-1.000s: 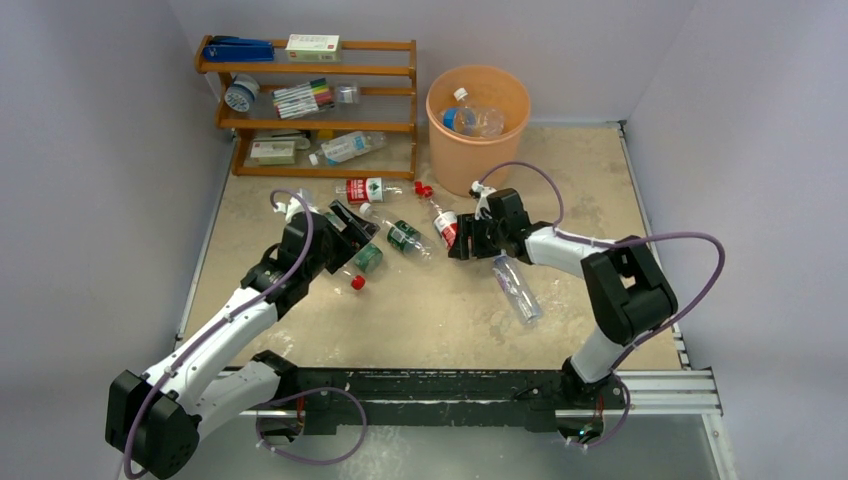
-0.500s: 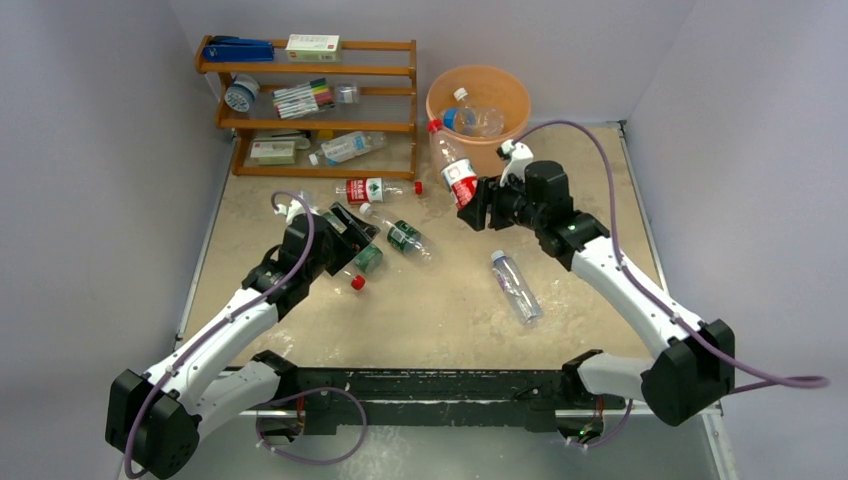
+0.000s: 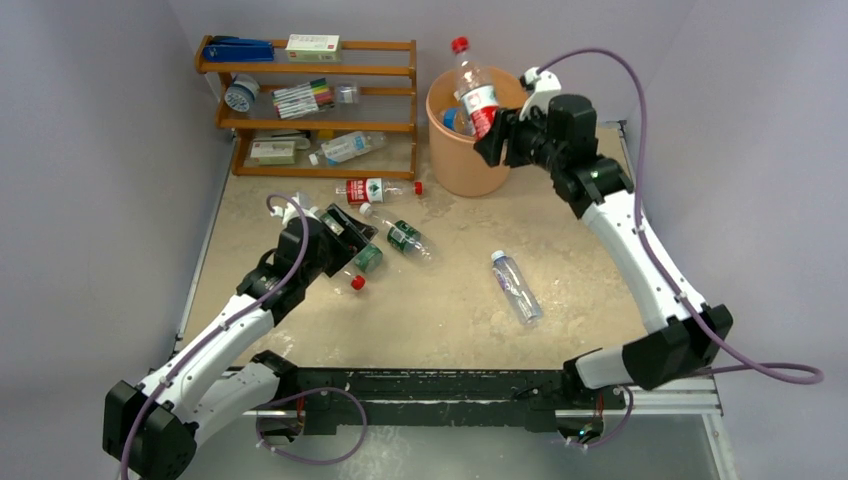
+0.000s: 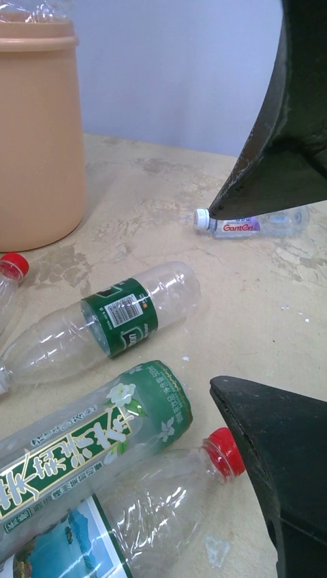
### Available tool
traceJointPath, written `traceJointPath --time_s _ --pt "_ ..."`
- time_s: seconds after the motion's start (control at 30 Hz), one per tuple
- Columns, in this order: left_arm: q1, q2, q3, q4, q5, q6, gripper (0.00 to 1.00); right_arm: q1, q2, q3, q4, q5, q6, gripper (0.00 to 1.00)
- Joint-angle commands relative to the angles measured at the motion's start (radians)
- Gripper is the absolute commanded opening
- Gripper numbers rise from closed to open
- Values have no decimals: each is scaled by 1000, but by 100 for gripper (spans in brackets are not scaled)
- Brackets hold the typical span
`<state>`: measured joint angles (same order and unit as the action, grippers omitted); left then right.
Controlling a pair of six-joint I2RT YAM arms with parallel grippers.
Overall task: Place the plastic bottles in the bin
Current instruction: Place the plastic bottle in the trash bin.
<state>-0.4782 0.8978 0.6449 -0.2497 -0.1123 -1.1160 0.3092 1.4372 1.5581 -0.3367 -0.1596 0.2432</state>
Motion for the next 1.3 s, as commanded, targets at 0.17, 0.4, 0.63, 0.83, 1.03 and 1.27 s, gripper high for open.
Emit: traceJointPath --time_s 0.17,0.4,0.63,0.83,1.03,1.27 --pt "-2 -30 13 -21 -24 8 84 -171 177 237 -40 -101 5 60" --pt "-2 -40 15 -31 -29 16 84 -185 329 455 -119 -102 -7 61" --pt "-2 -38 17 -31 -29 20 84 -186 435 550 -144 -64 -16 62" --pt "-2 -34 28 -39 -31 27 84 -186 532 624 -162 -63 -17 64" --pt "-2 -17 37 -36 -32 30 84 -186 596 655 -175 -72 -10 69" --pt "-2 6 43 -24 -31 34 84 -186 542 611 -180 -35 -13 91"
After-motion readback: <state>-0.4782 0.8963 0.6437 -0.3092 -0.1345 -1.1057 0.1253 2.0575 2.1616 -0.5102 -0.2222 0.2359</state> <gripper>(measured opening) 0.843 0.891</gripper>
